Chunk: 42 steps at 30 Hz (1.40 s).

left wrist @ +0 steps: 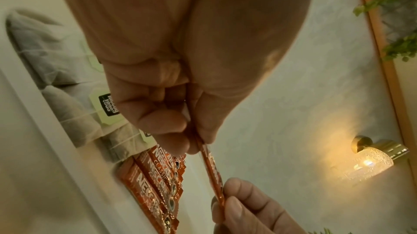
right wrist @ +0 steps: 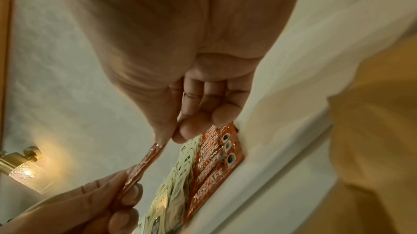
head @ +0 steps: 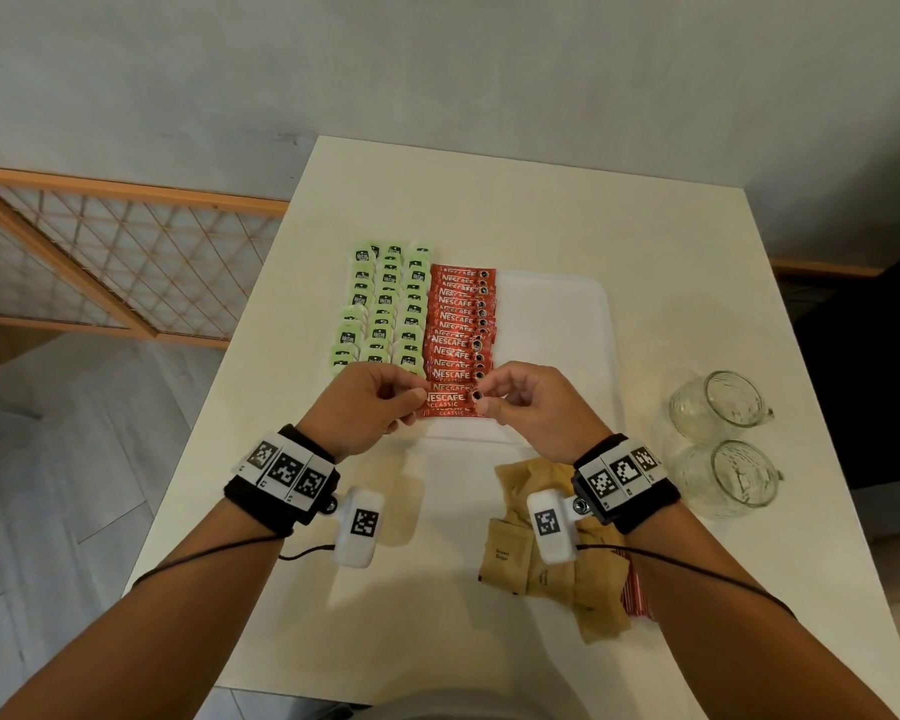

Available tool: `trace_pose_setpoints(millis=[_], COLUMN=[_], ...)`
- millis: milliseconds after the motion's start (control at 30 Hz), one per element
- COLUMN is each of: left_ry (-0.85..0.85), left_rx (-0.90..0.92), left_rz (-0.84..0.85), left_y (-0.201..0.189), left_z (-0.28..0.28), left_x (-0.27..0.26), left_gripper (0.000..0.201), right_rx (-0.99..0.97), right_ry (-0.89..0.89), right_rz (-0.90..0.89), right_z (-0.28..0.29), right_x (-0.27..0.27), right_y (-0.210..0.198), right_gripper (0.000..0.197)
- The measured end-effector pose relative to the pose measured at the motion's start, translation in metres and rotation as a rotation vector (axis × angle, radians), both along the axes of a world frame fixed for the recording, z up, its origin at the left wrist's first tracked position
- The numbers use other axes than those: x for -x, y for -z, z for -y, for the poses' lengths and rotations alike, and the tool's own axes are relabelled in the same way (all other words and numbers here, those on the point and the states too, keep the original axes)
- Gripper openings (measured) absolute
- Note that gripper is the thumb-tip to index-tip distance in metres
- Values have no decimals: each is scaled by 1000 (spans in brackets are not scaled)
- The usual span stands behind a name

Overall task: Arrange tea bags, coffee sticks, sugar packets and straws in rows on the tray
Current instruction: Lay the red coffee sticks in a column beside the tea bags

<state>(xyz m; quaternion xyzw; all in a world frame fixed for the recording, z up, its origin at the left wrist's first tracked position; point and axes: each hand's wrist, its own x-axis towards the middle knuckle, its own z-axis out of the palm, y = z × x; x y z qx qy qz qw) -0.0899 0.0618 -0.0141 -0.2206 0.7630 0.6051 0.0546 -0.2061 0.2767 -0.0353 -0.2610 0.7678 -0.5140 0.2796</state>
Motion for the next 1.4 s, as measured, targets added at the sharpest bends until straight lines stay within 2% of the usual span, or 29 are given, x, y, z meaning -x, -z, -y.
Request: trace_pose_setpoints(millis=[167,333,433,667,867,1233,1400], left_ry=[20,90,153,242,231,192,205], left_rx=[118,393,483,701,746,689,684], left_rz=[-44,-19,4,82,120,118,106], left_y=[4,15,19,17,19,20,19], left_z=[-3,-3,-5,-11,-11,-8,-9], left_x=[3,8,11,17,21,18,20], left_gripper=[7,4,8,11,15,19,15], right_rx=[-42,-218,-316,-443,-483,-553,-524], right_ry=[-2,17,23,50,48,88,86], right_rz=[-37,-139,-152,-203,-226,-227,-178], right_z=[-1,3,6,11,13,6,8], right_x=[0,2,-1,-5,-7,5,8], right_y=[3,9,12,17,15,12,8], right_gripper=[11,6,4,14,19,18,37])
